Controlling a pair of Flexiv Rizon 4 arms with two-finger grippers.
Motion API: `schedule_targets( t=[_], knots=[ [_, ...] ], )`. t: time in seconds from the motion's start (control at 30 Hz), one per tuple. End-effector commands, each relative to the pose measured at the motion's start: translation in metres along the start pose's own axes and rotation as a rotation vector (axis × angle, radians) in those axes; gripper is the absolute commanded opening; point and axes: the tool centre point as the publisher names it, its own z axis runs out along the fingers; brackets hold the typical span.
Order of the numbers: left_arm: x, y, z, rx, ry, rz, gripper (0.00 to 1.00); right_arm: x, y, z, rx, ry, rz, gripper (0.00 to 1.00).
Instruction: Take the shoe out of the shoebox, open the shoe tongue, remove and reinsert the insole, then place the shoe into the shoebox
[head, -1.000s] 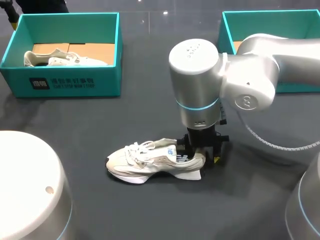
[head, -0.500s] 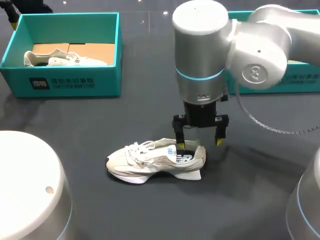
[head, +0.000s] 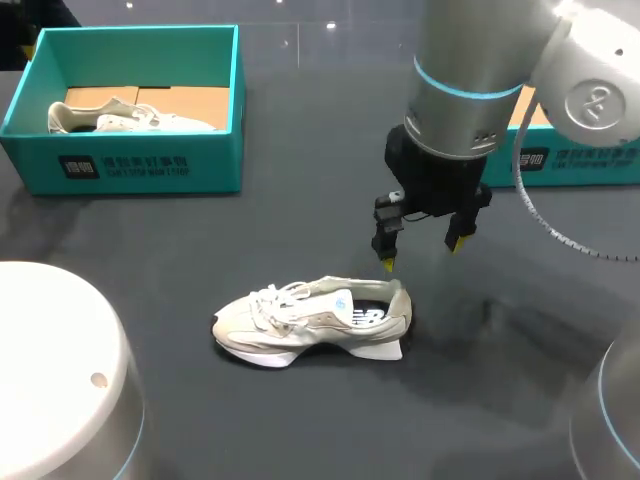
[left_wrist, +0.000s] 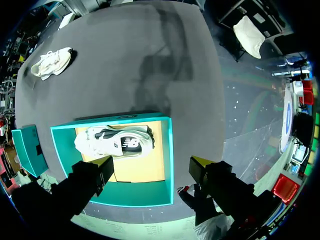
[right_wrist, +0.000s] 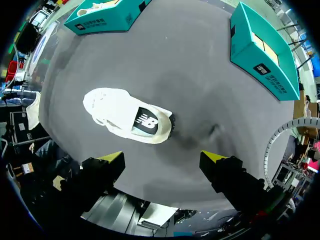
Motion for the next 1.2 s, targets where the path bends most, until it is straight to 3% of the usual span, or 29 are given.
schedule_targets(
  t=[0.03, 0.27, 0.3, 0.4, 0.57, 0.8, 0.83, 0.93, 1.2],
  knots=[
    [0.000, -0.001, -0.001, -0.001, 0.001, 0.001, 1.00, -0.020, -0.012, -0.003, -0.052, 0.174, -0.084, 1.00],
    [0.000, -0.001, -0.001, -0.001, 0.001, 0.001, 1.00, -0.020, -0.012, -0.003, -0.052, 0.174, -0.084, 1.00],
    [0.000, -0.001, -0.001, -0.001, 0.001, 0.001, 1.00, -0.020, -0.014, 0.002, -0.093, 0.171, -0.134, 1.00],
    [0.000, -0.001, -0.001, -0.001, 0.001, 0.001, 1.00, -0.026, -0.022, 0.002, -0.270, 0.326, -0.291, 1.00],
    [0.000, -0.001, -0.001, -0.001, 0.001, 0.001, 1.00, -0.040, -0.025, 0.002, -0.356, 0.355, -0.379, 1.00],
    [0.000, -0.001, -0.001, -0.001, 0.001, 0.001, 1.00, -0.043, -0.019, 0.008, -0.431, 0.366, -0.486, 1.00],
    [0.000, -0.001, -0.001, -0.001, 0.001, 0.001, 1.00, -0.043, -0.017, 0.011, -0.482, 0.411, -0.530, 1.00],
    [0.000, -0.001, -0.001, -0.001, 0.001, 0.001, 1.00, -0.048, -0.019, 0.017, -0.524, 0.433, -0.527, 1.00],
    [0.000, -0.001, -0.001, -0.001, 0.001, 0.001, 1.00, -0.048, -0.019, 0.017, -0.524, 0.433, -0.527, 1.00]
  ],
)
